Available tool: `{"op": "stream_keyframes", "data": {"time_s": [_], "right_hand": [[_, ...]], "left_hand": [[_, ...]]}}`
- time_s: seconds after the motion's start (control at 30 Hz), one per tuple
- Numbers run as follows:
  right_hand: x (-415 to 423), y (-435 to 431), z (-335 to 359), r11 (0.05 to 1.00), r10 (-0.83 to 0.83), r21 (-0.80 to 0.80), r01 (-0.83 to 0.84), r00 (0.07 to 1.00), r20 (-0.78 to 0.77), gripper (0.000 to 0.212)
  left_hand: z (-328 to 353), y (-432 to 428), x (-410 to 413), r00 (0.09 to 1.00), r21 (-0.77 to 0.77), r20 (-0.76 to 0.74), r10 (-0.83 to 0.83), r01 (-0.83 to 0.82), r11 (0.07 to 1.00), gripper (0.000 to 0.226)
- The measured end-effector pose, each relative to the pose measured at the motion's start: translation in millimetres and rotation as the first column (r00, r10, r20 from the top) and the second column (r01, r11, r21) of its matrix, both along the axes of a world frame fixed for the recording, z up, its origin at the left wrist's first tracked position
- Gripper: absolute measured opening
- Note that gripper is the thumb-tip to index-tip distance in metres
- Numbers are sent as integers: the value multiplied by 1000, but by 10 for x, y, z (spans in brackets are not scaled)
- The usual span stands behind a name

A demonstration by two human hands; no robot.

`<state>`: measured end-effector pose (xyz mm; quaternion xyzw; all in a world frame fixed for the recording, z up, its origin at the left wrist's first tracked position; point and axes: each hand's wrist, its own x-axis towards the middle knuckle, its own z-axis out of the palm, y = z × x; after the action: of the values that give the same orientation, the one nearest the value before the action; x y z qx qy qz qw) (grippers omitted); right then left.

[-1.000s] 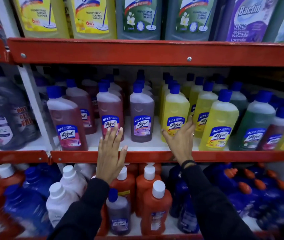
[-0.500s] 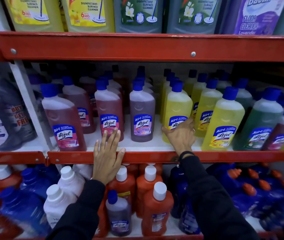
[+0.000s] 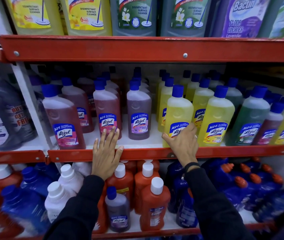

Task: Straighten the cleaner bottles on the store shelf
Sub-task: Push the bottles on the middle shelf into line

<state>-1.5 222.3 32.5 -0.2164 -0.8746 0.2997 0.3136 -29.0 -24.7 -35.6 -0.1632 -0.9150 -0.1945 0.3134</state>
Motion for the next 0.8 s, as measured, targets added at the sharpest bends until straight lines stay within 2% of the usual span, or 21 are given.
{"op": "stream_keyframes", "data": {"time_s": [0.23,0.3,0.33,0.4,0.47,0.5,0.57,0.63,0.8], "right_hand": [[51,-9,-40,1000,14,3,-14,1000,-8,105],[97,-44,-103,1000,3,-27,-5,998,-60,109],[140,-81,-148,999,-12,-37,7,991,-132,107],[238,-211,-241,1000,-3,-28,-8,932,-362,91],[305,-409,-296,995,96,30,-95,836,-540,69],[304,-519,-307,986,162,76,-146,802,-574,61],[236,-744,-269,963,268,129,-237,785,-559,53],[68,-918,-178,948,314,102,-302,827,-467,58],[-501,-1116,-11,969,236,-37,-245,958,-163,101]], "left_hand": [[-4,-65,21,999,-17,34,-16,17,1000,62],[-22,-123,10,999,-46,35,-11,13,999,64],[-30,-155,4,999,-56,36,-8,10,998,65],[-35,-220,-3,999,-60,40,4,-1,998,65],[-37,-282,-2,999,-68,45,20,-17,998,63],[-41,-313,-1,999,-77,44,26,-22,997,63],[-47,-378,2,998,-104,43,40,-35,994,63],[-51,-430,8,997,-128,51,50,-43,991,63],[-61,-460,3,997,-122,73,39,-30,992,61]]}}
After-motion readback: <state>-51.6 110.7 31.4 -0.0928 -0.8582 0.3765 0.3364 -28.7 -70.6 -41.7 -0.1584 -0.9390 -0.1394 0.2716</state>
